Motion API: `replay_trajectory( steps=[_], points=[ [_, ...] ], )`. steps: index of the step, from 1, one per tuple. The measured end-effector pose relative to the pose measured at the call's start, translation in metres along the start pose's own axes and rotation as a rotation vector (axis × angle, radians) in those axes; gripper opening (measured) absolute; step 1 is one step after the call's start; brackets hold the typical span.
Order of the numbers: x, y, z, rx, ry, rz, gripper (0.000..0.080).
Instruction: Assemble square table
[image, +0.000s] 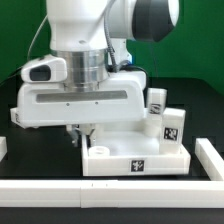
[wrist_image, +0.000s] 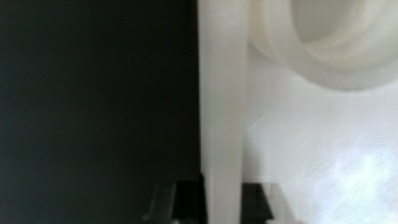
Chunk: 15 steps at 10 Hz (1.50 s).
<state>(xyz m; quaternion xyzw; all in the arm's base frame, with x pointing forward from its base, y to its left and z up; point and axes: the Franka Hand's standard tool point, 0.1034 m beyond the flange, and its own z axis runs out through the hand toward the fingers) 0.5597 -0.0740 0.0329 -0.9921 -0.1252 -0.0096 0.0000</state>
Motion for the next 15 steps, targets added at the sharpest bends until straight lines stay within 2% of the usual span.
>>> replay_trajectory(
  steps=[1, 2, 3, 4, 5, 6, 7, 8, 10, 12, 13, 14, 15],
  points=[
    [-0.004, -0.001, 0.003, -0.001, -0.006, -0.017, 0.0045],
    [-0.001, -0.001, 0.002, -0.013, -0.011, -0.100, 0.0045],
    [0.011, -0.004, -0.004, -0.037, -0.011, -0.228, 0.0045],
    [0.028, -0.011, -0.012, -0.034, -0.014, -0.321, 0.0045],
    [0.047, -0.017, -0.017, -0.018, -0.020, -0.506, 0.0045],
    [0.062, -0.030, -0.022, -0.036, -0.021, -0.622, 0.0045],
    [0.066, -0.037, -0.025, -0.076, 0.021, -0.690, 0.0045],
    [0.059, -0.032, -0.022, -0.066, 0.003, -0.756, 0.0045],
    [0.058, -0.030, -0.021, -0.082, -0.015, -0.889, 0.0045],
    [0.081, -0.051, -0.028, -0.095, 0.009, -1.180, 0.0045],
    [0.096, -0.053, -0.031, -0.101, 0.032, -1.327, 0.0045],
    [0.098, -0.050, -0.031, -0.124, 0.053, -1.339, 0.0045],
    [0.095, -0.049, -0.029, -0.121, 0.042, -1.340, 0.0045]
  ],
)
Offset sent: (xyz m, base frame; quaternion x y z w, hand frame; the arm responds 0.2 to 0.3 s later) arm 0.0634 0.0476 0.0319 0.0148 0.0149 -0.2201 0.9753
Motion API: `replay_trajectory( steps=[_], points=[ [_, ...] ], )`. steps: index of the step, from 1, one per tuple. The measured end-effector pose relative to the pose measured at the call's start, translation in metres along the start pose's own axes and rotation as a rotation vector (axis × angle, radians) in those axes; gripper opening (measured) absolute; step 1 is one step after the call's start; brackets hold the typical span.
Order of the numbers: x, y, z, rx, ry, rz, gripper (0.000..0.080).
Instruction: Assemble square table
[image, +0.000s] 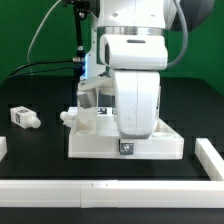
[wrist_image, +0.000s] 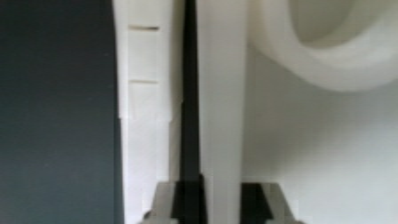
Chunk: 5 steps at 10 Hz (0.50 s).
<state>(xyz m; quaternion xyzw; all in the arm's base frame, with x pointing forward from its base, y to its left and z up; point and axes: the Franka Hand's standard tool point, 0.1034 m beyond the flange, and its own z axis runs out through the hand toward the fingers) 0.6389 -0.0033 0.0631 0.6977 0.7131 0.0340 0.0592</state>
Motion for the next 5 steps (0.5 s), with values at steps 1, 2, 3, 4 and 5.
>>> replay_trajectory(
  steps=[1, 2, 3, 4, 5],
  points=[
    [0.000, 0.000, 0.000, 0.001, 0.000, 0.009, 0.0045],
    [0.003, 0.000, 0.002, -0.005, 0.002, 0.030, 0.0045],
    [0.016, 0.001, 0.005, -0.013, 0.011, 0.045, 0.0045],
    [0.031, 0.005, 0.006, -0.022, 0.022, 0.044, 0.0045],
    [0.040, 0.008, 0.009, -0.039, 0.033, 0.034, 0.0045]
  ],
)
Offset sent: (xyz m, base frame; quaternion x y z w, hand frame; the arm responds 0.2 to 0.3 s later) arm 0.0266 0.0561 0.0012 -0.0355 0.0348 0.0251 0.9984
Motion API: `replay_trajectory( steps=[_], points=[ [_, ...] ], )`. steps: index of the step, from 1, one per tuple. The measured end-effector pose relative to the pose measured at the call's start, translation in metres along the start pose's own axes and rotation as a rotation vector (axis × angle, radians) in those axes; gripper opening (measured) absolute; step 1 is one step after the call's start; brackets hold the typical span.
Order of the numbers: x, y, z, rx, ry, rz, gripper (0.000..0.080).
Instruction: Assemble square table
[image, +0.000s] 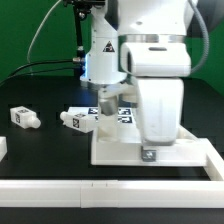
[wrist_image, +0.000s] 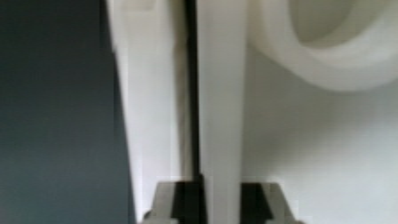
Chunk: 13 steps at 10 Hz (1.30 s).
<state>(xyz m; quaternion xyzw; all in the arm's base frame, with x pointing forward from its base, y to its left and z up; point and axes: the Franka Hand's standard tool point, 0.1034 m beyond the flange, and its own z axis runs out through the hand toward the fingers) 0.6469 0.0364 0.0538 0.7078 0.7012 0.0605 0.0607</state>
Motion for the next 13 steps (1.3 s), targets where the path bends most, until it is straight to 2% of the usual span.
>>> replay_trajectory(
  steps=[3, 5, 8, 13],
  points=[
    [-0.005, -0.002, 0.002, 0.006, -0.003, 0.023, 0.0045],
    [-0.010, -0.004, 0.009, 0.008, -0.005, 0.009, 0.0045],
    [-0.005, -0.005, 0.022, 0.014, 0.001, 0.013, 0.0045],
    [0.016, -0.002, 0.021, 0.009, 0.014, 0.041, 0.0045]
  ],
)
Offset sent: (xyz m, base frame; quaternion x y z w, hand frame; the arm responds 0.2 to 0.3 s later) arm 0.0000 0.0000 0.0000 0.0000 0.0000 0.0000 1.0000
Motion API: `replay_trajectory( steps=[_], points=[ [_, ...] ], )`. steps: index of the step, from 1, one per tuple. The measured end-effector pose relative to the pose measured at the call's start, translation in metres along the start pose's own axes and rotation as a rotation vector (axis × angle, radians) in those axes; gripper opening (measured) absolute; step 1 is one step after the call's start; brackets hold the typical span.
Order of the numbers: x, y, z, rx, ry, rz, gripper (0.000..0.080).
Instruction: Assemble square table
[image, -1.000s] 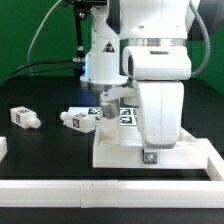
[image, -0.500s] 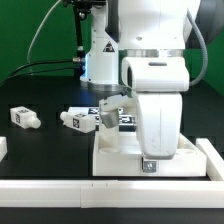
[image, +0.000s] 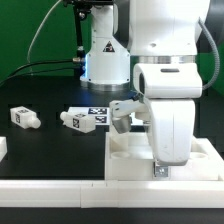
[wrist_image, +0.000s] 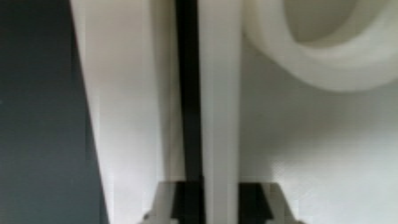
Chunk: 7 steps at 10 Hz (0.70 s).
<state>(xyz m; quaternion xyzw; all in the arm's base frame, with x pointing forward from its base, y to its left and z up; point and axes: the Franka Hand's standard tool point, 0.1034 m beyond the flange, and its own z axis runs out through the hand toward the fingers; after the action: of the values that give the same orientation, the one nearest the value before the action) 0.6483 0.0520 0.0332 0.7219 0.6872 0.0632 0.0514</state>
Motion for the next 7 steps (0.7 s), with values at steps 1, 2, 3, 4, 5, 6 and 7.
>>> replay_trajectory(
  steps=[1, 2, 3, 4, 5, 6, 7],
  points=[
    [0.0012, -0.0003, 0.0012, 0.002, 0.000, 0.011, 0.0045],
    [0.0020, -0.0003, 0.0020, 0.002, -0.005, 0.008, 0.0045],
    [0.0022, 0.0002, 0.0016, 0.001, -0.013, -0.001, 0.0045],
    [0.0021, 0.0004, 0.0015, 0.002, -0.022, -0.037, 0.0045],
    [0.0018, 0.0003, 0.0021, 0.001, -0.025, -0.070, 0.0045],
    [0.0007, 0.0001, 0.0023, 0.002, -0.026, -0.053, 0.0045],
    [0.0000, 0.0000, 0.0024, 0.002, -0.026, -0.051, 0.0045]
  ],
)
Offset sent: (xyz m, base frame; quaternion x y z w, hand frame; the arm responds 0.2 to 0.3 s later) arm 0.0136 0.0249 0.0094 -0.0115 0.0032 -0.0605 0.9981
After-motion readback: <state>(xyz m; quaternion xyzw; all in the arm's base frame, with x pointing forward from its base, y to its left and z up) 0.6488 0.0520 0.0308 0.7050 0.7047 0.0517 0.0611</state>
